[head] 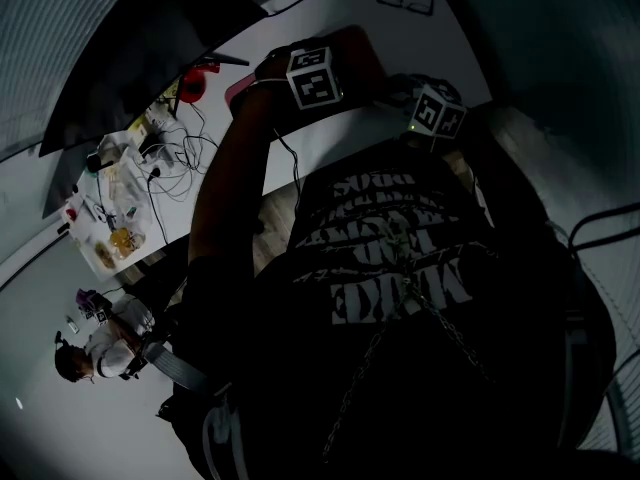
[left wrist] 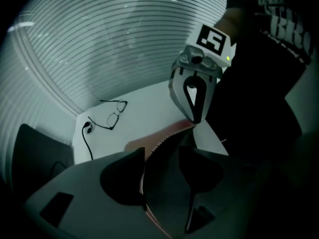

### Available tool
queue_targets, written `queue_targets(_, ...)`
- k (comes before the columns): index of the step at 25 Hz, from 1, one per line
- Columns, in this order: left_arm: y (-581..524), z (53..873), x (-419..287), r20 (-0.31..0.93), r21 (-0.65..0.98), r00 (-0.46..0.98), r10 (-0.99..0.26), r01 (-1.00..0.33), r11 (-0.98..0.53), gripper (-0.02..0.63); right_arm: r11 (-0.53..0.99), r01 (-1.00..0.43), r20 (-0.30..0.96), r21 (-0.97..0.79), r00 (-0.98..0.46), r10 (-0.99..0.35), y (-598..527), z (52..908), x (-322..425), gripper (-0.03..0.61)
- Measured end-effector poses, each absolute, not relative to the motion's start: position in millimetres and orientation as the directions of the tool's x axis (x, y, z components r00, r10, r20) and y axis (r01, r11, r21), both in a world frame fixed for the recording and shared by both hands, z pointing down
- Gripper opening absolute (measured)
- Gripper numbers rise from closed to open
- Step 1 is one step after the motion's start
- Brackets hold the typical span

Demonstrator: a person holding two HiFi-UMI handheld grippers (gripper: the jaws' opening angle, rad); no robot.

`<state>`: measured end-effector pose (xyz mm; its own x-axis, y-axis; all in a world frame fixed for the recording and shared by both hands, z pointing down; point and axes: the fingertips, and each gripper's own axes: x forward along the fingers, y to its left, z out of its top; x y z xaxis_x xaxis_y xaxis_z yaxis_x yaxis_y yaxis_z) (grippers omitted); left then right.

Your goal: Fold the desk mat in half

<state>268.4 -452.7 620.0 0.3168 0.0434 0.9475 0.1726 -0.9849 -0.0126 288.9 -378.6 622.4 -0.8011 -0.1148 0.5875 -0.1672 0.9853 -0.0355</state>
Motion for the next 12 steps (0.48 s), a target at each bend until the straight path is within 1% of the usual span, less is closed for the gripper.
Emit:
queue_targets(2, -450, 630, 272, 0.953, -0.009, 0.298, 0.056, 0.211, -0.977, 0.205, 0.986, -0.163, 0.596, -0.044, -0.796, -0.105, -375, 624, 292, 0.011)
queue_targets(5, -452, 635, 275, 0.957, -0.006, 0.286, 0.053, 0.201, -0.980, 0.041, 0.985, -0.166, 0.607, -0.042, -0.787, -0.107, -376, 629, 296, 0.011)
queue_targets(6, -450, 635, 275, 0.958, 0.006, 0.281, 0.060, 0.190, -0.982, 0.026, 0.985, -0.170, 0.610, -0.039, -0.785, -0.111, -377, 631, 297, 0.012)
queue_targets(9, -440, 633, 272, 0.955, 0.035, 0.289, 0.075, 0.140, -0.989, 0.025, 0.984, -0.174, 0.631, -0.039, -0.768, -0.111, -375, 637, 301, 0.012)
queue_targets(12, -429, 622, 258, 0.942, 0.036, 0.330, 0.065, 0.095, -0.995, 0.023, 0.978, -0.204, 0.629, -0.044, -0.766, -0.132, -382, 638, 302, 0.012)
